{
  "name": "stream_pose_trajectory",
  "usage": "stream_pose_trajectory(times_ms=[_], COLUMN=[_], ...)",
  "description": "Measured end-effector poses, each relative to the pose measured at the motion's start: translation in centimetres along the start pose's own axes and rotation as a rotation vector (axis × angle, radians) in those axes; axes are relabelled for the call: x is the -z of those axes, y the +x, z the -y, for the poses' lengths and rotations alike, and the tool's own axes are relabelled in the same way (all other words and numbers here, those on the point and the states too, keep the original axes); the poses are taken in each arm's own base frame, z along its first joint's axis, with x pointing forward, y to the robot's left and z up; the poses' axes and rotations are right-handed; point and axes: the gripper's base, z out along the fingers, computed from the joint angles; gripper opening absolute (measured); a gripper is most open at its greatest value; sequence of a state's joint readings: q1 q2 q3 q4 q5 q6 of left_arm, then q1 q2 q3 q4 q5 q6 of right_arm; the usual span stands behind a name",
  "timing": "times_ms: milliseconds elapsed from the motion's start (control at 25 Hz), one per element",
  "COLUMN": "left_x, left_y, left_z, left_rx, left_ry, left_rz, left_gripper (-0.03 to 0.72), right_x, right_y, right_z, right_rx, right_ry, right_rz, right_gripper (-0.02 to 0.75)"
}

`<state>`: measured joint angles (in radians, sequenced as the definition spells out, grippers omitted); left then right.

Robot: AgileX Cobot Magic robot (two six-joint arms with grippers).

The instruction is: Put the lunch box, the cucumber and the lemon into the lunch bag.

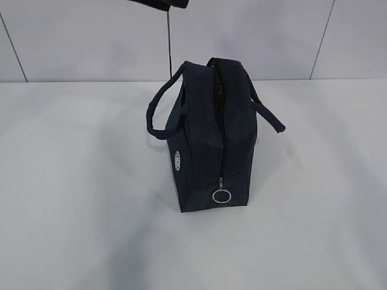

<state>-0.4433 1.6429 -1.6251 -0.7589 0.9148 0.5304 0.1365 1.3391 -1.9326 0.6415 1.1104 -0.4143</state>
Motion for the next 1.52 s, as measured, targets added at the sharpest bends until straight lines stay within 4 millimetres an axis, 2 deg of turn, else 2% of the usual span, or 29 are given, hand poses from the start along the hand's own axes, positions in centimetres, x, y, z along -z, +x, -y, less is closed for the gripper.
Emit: stream_pose_trajectory(times_ms=[120,240,360,480,680,960,1280,1400,1520], left_x=[0.8,1.5,1.9,2.2,2.7,4.4,6.3,7.2,8.0], left_y=[-0.3,-0.4,-0.4,0.2,2.5,6.7,12.0,14.0,15.9], left_z=[1.9,3.4,4.4,4.8,4.9,5.0,4.8,4.8,4.7], left_rx=[-0.068,-0.118,-0.144,-0.163,-0.182,-0.209,-0.184,-0.18,-0.186], left_ry=[0.024,0.047,0.065,0.075,0.066,-0.007,-0.111,-0.156,-0.197], left_rz=[0.018,0.031,0.032,0.019,-0.016,-0.007,0.055,0.1,0.134], left_gripper=[0.267,0.254,0.249,0.245,0.241,0.24,0.238,0.235,0.235], right_x=[3.8,6.3,7.4,7.6,6.9,4.5,1.7,1.1,0.8], right_y=[0.4,2.2,5.1,8.7,14.6,20.7,26.2,27.9,28.4], right_z=[-2.1,-3.7,-4.5,-4.6,-4.3,-4.1,-4.8,-4.5,-4.0], right_rx=[0.055,0.072,0.071,0.052,-0.006,-0.043,-0.007,-0.018,-0.038], right_ry=[0.042,0.058,0.083,0.118,0.146,0.059,-0.164,-0.155,-0.105], right_rz=[0.038,0.043,0.034,0.012,-0.038,-0.15,-0.131,-0.128,-0.106], right_gripper=[0.319,0.319,0.319,0.319,0.319,0.319,0.319,0.319,0.319])
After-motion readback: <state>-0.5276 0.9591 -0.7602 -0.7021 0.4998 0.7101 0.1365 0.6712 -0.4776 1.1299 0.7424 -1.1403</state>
